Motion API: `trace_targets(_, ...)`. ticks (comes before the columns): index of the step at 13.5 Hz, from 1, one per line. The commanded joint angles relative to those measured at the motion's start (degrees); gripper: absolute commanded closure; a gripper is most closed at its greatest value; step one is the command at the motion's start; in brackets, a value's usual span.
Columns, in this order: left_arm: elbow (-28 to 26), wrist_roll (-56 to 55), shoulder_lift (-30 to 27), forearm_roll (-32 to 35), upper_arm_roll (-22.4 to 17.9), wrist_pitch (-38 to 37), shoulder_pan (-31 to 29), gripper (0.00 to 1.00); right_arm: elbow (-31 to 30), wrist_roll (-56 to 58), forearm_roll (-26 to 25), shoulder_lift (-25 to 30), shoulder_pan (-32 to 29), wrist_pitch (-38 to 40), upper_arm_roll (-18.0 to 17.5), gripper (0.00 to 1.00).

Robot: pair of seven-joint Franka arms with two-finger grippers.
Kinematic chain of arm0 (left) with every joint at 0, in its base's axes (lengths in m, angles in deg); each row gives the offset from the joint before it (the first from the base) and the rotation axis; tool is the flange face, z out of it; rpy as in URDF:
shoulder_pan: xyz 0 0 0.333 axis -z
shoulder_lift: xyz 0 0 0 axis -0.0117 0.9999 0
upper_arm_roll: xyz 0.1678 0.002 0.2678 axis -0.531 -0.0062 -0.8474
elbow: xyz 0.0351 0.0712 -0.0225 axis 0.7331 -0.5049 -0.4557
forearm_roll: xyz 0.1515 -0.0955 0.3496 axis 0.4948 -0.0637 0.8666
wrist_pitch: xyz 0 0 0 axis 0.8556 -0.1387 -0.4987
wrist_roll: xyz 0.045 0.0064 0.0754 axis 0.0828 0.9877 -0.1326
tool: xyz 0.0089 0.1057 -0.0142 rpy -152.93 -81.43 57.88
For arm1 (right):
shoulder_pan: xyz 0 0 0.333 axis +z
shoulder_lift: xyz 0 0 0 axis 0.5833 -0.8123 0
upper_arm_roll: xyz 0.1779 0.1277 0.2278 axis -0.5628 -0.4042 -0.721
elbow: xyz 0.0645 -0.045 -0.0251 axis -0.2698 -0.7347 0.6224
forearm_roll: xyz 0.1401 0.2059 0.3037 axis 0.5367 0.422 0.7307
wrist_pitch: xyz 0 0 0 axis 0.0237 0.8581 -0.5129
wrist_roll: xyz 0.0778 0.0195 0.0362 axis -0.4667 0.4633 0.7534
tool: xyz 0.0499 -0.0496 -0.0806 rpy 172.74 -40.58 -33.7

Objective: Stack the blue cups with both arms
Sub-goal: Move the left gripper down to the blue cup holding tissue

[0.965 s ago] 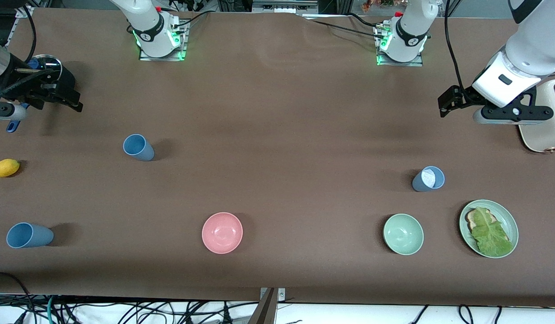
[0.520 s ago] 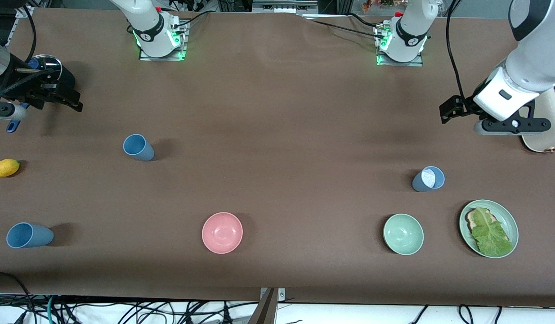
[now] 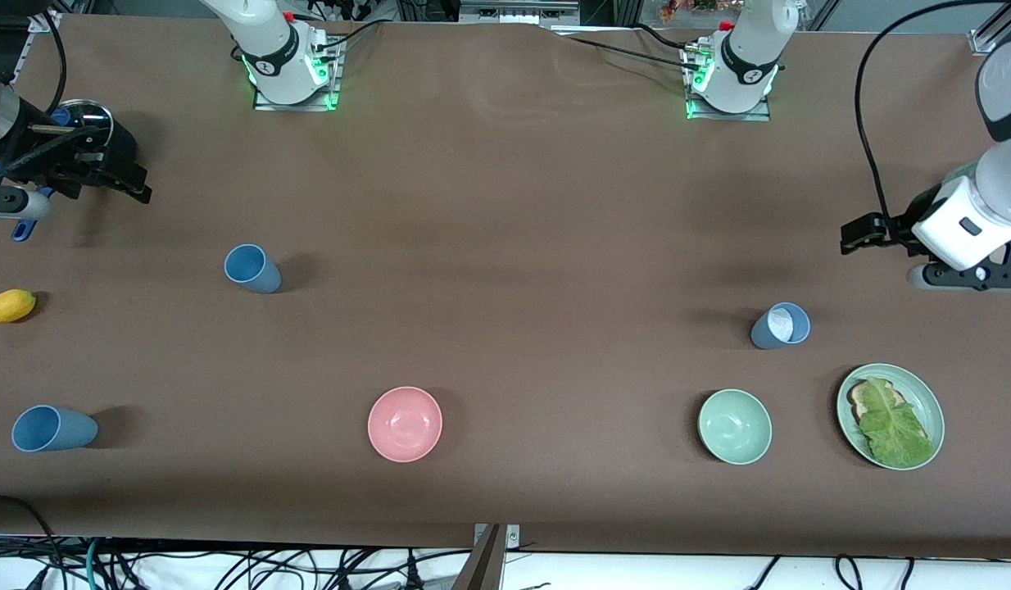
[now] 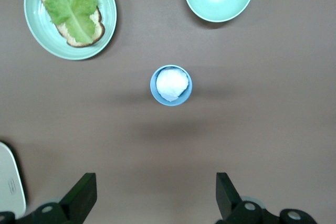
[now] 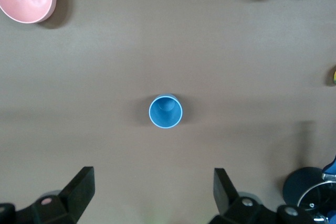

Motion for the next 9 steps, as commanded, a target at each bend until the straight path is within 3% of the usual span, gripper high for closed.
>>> trace_targets(1,2.3,6.2,5.7,-2.1,0.4,1.0,-3.0,0.00,0.8,0.7,-0.3,-1.3,-0.1,1.6,0.1,0.00)
trace_targets(5,-2.6,6.6,11.3,-1.3,0.5,11.2,-3.1,0.00,-1.1,0.6,-1.7,-5.4,-1.6,3.8,1.5,0.00)
trace_targets(9,-12.4,7.0,13.1,3.8,0.9,26.1,-2.2,0.00,-13.2,0.7,-1.8,-2.7,-1.6,-6.1,1.8,0.00)
